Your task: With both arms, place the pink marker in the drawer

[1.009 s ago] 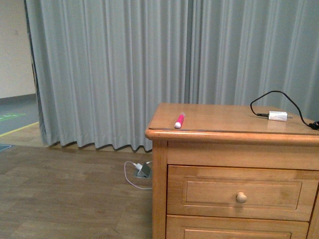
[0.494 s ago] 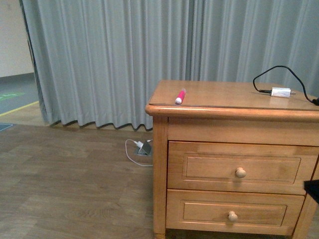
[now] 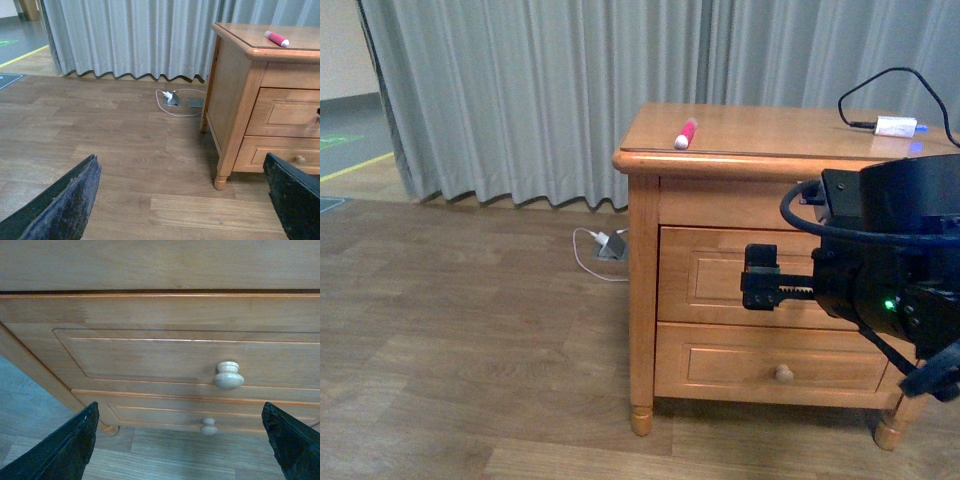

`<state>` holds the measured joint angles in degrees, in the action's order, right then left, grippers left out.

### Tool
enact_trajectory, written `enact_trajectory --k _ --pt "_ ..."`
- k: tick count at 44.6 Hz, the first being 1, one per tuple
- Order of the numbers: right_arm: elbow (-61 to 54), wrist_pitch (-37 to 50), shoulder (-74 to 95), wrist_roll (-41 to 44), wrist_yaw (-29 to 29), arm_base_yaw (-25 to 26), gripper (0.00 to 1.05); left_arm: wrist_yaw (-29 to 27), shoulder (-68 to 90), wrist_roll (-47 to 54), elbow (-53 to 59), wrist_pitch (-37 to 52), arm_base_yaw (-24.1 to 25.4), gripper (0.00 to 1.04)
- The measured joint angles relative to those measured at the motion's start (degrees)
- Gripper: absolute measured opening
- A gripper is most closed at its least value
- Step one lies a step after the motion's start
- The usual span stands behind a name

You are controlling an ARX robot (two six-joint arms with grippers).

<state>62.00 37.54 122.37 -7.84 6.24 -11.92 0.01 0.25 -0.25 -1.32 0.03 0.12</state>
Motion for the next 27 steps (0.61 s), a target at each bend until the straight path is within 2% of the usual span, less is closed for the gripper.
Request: enact_trajectory --k 14,27 --pt "11.54 -1.75 9.79 0.52 0.59 1.95 0.96 0.00 0.00 0.00 0.00 0.00 0.00 0.99" --pt "16.39 -2.89 15.39 1.97 0.90 3.74 0.96 0.00 0.00 0.00 0.00 0.00 0.00 0.99"
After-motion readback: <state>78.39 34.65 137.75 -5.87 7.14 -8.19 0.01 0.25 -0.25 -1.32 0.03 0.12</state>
